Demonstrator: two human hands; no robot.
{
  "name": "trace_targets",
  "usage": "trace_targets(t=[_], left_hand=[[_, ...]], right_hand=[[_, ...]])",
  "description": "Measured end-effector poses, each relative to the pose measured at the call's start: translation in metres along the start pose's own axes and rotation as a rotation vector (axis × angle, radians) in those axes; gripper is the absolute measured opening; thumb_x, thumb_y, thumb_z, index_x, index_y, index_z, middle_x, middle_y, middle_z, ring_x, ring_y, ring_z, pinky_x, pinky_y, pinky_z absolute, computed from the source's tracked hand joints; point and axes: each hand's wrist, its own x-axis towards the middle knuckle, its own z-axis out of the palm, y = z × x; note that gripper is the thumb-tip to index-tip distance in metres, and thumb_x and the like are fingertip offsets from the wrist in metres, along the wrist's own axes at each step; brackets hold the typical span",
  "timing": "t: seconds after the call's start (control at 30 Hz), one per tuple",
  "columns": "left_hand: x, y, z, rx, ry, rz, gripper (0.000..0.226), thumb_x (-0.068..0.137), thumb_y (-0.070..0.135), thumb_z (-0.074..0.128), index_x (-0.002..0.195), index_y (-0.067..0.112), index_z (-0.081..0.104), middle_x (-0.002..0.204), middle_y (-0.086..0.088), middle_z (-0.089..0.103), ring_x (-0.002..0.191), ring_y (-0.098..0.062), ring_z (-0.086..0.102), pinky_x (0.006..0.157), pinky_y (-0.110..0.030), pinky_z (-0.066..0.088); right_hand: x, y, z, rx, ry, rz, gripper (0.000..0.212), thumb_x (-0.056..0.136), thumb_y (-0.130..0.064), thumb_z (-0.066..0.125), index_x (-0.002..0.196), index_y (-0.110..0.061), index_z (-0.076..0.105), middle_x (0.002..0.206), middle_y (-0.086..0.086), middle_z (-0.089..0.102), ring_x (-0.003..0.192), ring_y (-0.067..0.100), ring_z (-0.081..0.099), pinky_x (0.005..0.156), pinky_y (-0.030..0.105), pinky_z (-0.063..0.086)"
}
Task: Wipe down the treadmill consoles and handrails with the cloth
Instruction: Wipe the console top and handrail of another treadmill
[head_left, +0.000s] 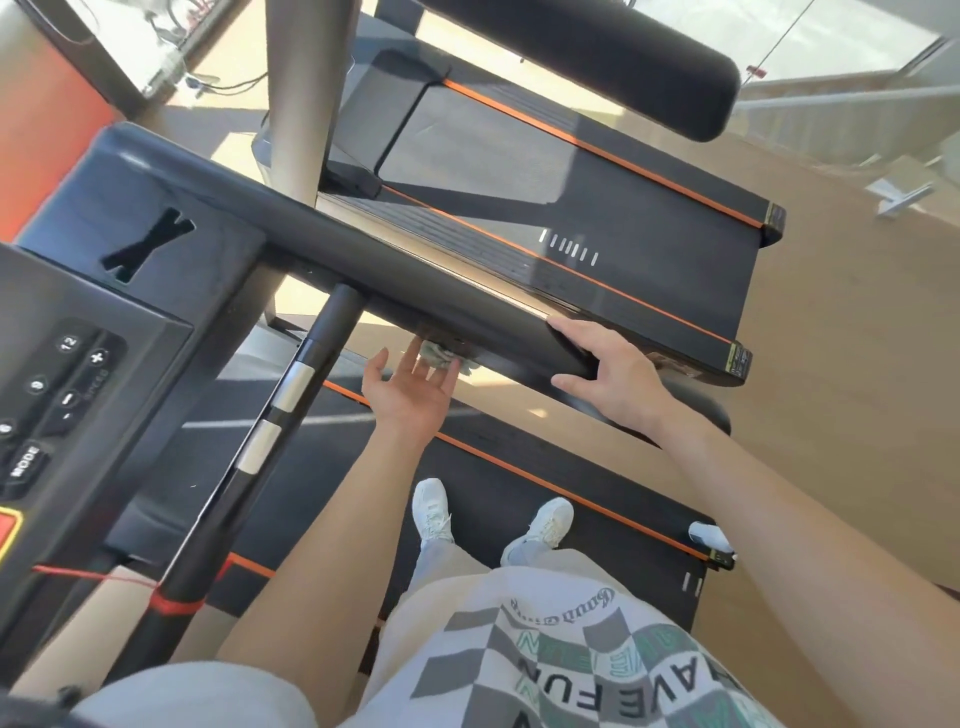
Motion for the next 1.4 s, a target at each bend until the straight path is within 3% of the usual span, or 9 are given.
trace_targets(t=[0.17,0.37,0.53,0.7,0.83,0.93,1.07,1.17,1.4], left_hand=[[0.004,-0.007,0.006,0.032,0.03,0.015,0.045,0.092,0.041,0.056,0.122,0.01,0.065,0.116,-0.012,0.068,0.113,-0.034,0.066,0.095,-0.044,0.057],[-0.013,-0.059,-0.001,0.19,-0.015,-0.157,0.053,0.091,0.041,0.059,0.132,0.007,0.061,0.136,-0.017,0.063,0.122,-0.036,0.064,0.106,-0.046,0.051],[-0.027,-0.103,0.001,0.333,-0.063,-0.301,0.058,0.091,0.044,0.058,0.135,0.006,0.057,0.135,-0.018,0.062,0.126,-0.038,0.062,0.104,-0.047,0.052],[-0.028,-0.122,0.005,0.42,-0.07,-0.368,0.062,0.09,0.05,0.058,0.132,0.005,0.056,0.14,-0.021,0.06,0.118,-0.041,0.065,0.101,-0.049,0.054],[-0.021,-0.117,0.008,0.389,-0.016,-0.299,0.061,0.091,0.051,0.058,0.13,0.005,0.058,0.135,-0.018,0.062,0.119,-0.04,0.065,0.102,-0.05,0.053],[-0.026,-0.126,0.011,0.372,0.01,-0.272,0.056,0.091,0.051,0.058,0.126,0.006,0.061,0.128,-0.016,0.066,0.119,-0.037,0.065,0.1,-0.047,0.054],[-0.038,-0.158,0.015,0.387,0.001,-0.331,0.057,0.092,0.052,0.057,0.123,0.005,0.062,0.121,-0.018,0.069,0.115,-0.038,0.067,0.099,-0.046,0.055],[-0.05,-0.188,0.017,0.409,-0.02,-0.412,0.062,0.091,0.055,0.057,0.125,0.003,0.061,0.119,-0.019,0.07,0.111,-0.038,0.068,0.103,-0.047,0.052],[-0.067,-0.232,0.016,0.368,-0.039,-0.536,0.083,0.085,0.066,0.06,0.139,0.003,0.055,0.136,-0.023,0.062,0.124,-0.041,0.062,0.11,-0.052,0.046]], right_hand=[[-0.001,-0.001,-0.005,0.004,-0.01,-0.021,0.068,0.09,-0.03,0.072,0.15,-0.033,0.04,0.149,-0.008,0.05,0.13,0.016,0.047,0.109,0.043,0.043],[-0.008,0.008,-0.016,0.003,-0.031,-0.076,0.06,0.092,-0.023,0.07,0.147,-0.027,0.047,0.147,-0.006,0.051,0.131,0.014,0.046,0.109,0.027,0.035],[-0.043,0.043,-0.035,-0.037,0.039,0.01,0.051,0.092,-0.028,0.068,0.142,-0.026,0.054,0.143,-0.005,0.055,0.13,0.017,0.048,0.11,0.039,0.042],[-0.08,0.086,-0.048,-0.156,0.0,0.155,0.056,0.094,-0.057,0.048,0.145,-0.035,0.046,0.141,-0.006,0.057,0.126,0.025,0.053,0.103,0.05,0.046],[-0.089,0.103,-0.045,-0.039,-0.041,0.211,0.055,0.099,-0.047,0.05,0.151,-0.036,0.037,0.143,-0.003,0.054,0.126,0.023,0.046,0.105,0.051,0.042],[-0.089,0.109,-0.041,0.088,-0.092,0.217,0.053,0.096,-0.057,0.043,0.147,-0.049,0.031,0.136,-0.008,0.05,0.124,0.021,0.041,0.106,0.056,0.037],[-0.088,0.115,-0.04,0.134,-0.101,0.223,0.046,0.101,-0.049,0.043,0.145,-0.053,0.03,0.138,-0.007,0.046,0.129,0.019,0.037,0.109,0.056,0.031],[-0.089,0.114,-0.041,0.153,-0.093,0.23,0.049,0.097,-0.054,0.04,0.146,-0.052,0.032,0.137,-0.008,0.046,0.128,0.019,0.037,0.109,0.056,0.029],[-0.091,0.116,-0.042,0.132,-0.097,0.195,0.046,0.103,-0.044,0.042,0.147,-0.05,0.031,0.138,-0.005,0.046,0.128,0.022,0.037,0.108,0.057,0.029]])
